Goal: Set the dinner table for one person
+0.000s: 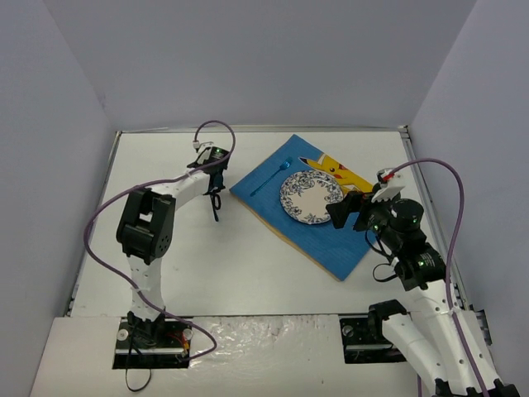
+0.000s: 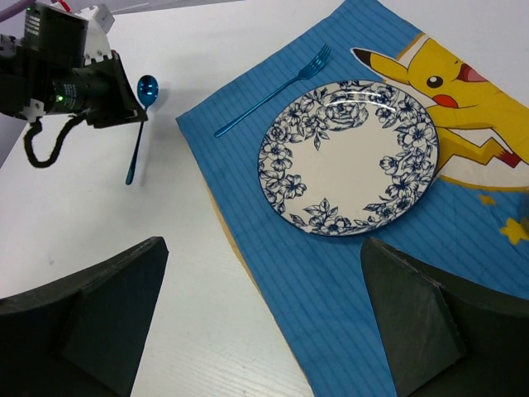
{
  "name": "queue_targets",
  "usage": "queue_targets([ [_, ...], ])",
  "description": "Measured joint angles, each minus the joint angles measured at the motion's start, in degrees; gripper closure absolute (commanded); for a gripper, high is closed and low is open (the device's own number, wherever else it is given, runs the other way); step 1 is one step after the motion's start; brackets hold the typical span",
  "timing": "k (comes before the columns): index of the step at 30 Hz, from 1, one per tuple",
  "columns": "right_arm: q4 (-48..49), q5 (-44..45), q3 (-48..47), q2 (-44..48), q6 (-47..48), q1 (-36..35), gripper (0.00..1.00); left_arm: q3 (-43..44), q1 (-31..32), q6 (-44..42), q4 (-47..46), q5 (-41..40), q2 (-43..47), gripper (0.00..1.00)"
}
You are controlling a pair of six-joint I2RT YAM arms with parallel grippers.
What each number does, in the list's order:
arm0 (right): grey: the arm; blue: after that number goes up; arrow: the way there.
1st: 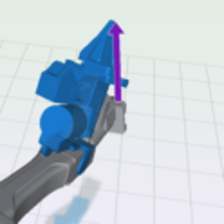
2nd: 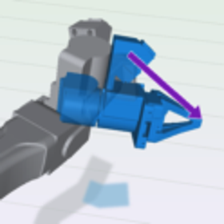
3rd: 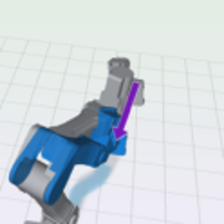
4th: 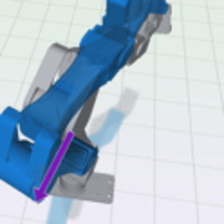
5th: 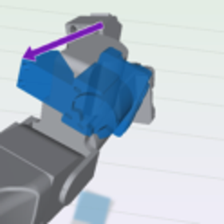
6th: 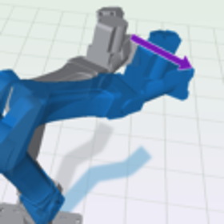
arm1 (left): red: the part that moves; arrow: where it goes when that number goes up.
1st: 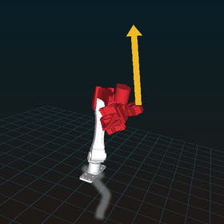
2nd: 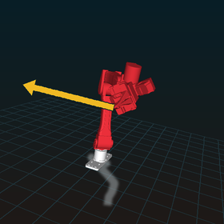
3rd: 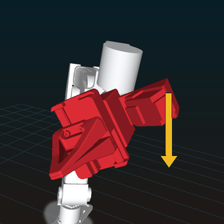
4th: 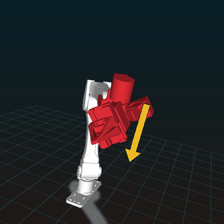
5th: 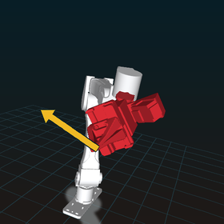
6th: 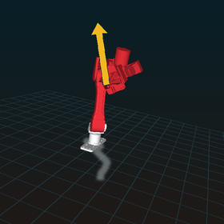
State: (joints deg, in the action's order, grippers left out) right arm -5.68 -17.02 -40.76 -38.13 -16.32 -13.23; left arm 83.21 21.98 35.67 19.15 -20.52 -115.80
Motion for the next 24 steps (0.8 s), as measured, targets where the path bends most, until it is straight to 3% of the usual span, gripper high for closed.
queue_targets([
  [7, -2.34, 0.73, -3.58, 2.17, 0.04, 0.0, 0.0, 0.61, 12.2, -5.72, 1.91, 2.85, 10.33, 1.0],
  [12, -4.12, 1.91, -7.29, 4.8, 0.19, 0.0, 0.0, 4.61, 23.49, -7.16, 1.93, 6.2, 10.83, 1.0],
  [16, -5.32, 3.41, -9.14, 6.46, 0.57, 0.0, 0.0, 8.41, 30.49, -7.24, 2.09, 9.26, 8.03, 1.0],
  [24, -8.7, 6.65, -9.91, 11.71, 1.9, 0.0, 0.0, 22.81, 36.55, -7.64, 1.5, 12.36, -5.23, 1.0],
])
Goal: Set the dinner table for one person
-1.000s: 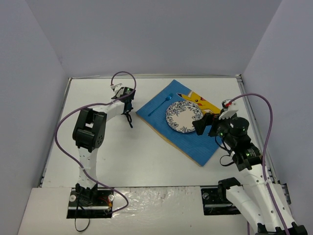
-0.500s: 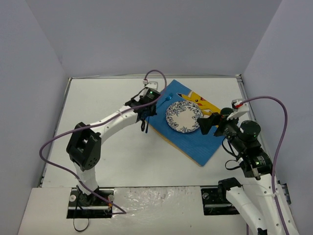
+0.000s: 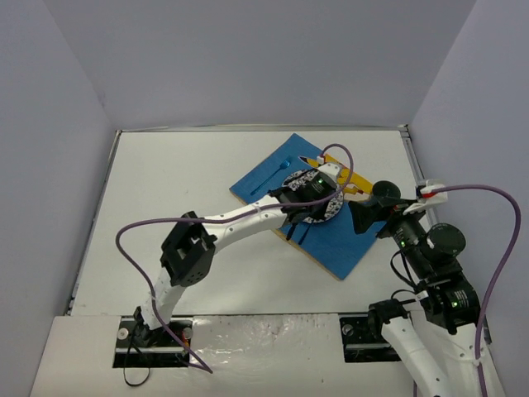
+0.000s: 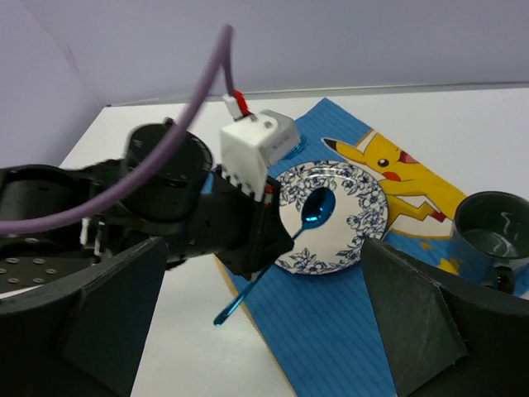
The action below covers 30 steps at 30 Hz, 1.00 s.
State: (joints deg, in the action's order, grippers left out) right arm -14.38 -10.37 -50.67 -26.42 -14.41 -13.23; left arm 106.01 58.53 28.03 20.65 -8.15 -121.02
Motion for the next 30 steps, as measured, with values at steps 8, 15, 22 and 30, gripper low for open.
queue_targets([
  [8, -0.92, 2.29, -0.29, 7.04, 1.4, 0.0, 0.0, 11.69, 4.48, -1.5, -0.36, 2.05, -13.26, 1.0],
  [15, -1.44, 2.75, -0.29, 9.28, 2.61, 0.0, 0.0, 15.99, 5.94, -2.48, -0.51, 2.59, -17.87, 1.0],
  [22, -2.71, 2.73, -0.29, 9.32, 3.13, 0.0, 0.0, 20.27, 5.77, -3.0, -0.51, 2.35, -21.52, 1.0],
  [30, -3.07, 2.75, -0.28, 9.32, 3.61, 0.0, 0.0, 22.96, 5.74, -3.13, -0.01, 1.7, -24.68, 1.0],
])
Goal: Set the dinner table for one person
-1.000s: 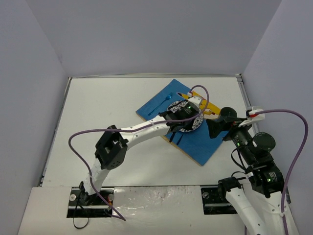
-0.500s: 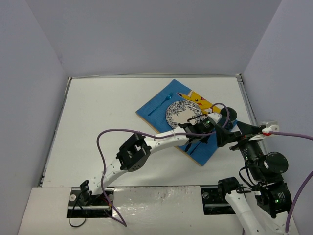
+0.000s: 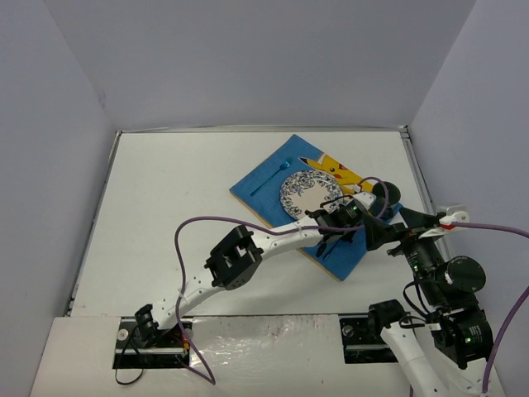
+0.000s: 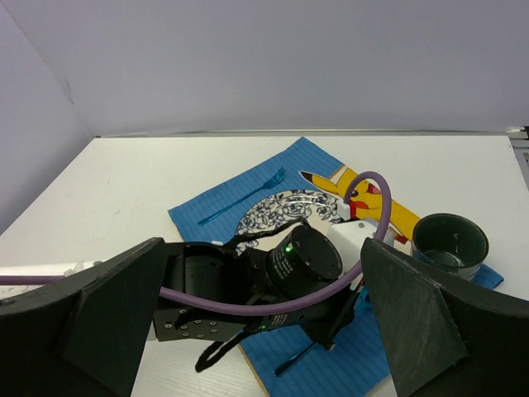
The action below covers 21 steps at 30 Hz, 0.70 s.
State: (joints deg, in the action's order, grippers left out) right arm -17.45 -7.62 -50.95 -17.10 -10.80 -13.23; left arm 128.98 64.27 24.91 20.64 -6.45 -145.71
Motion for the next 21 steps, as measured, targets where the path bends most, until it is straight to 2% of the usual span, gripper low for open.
queue_targets([
  [13, 0.0, -0.02, 0.01, 0.0, 0.23, 0.0, 0.0, 1.54, -0.09, 6.31, 0.35, -1.27, -1.84, 1.0],
  [21, 0.0, -0.02, 0.05, 0.0, 0.36, 0.0, 0.0, 0.8, -0.13, 7.0, -0.68, -1.33, -1.75, 1.0],
])
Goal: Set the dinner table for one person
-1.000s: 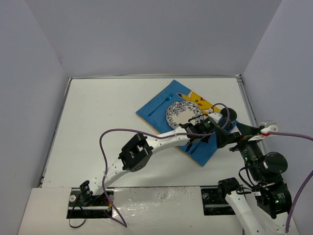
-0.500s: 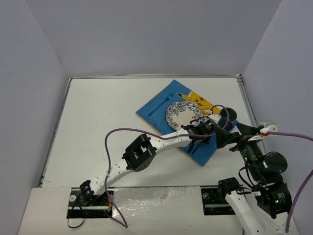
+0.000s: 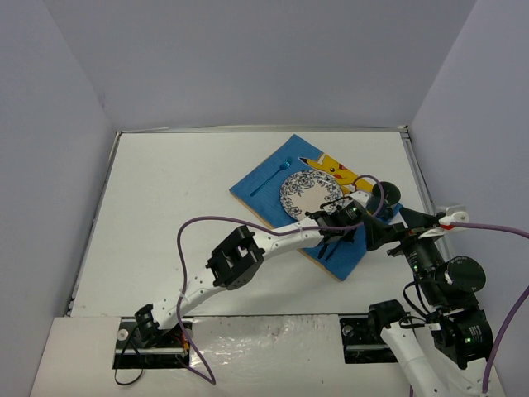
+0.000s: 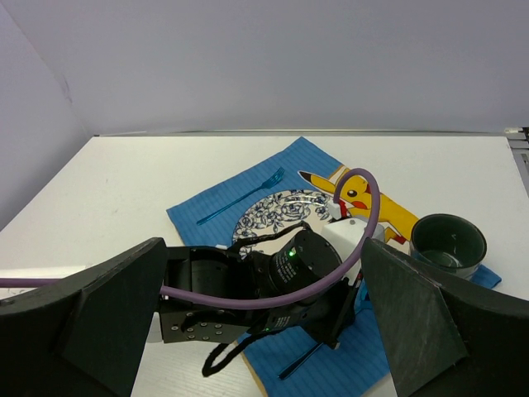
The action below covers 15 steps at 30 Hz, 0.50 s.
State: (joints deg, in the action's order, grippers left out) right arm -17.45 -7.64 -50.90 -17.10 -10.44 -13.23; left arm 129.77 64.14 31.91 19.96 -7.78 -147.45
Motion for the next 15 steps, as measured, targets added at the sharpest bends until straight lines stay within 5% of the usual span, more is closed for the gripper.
queue_targets([
  [5, -0.07, -0.02, 0.22, 0.0, 0.02, 0.0, 0.0, -0.79, 0.02, -0.04, -1.09, 0.03, 0.23, 0.93],
  [15, -0.23, -0.01, 0.38, 0.02, 0.1, 0.0, 0.0, -5.54, 0.42, -0.42, -4.4, -0.14, 2.78, 0.54],
])
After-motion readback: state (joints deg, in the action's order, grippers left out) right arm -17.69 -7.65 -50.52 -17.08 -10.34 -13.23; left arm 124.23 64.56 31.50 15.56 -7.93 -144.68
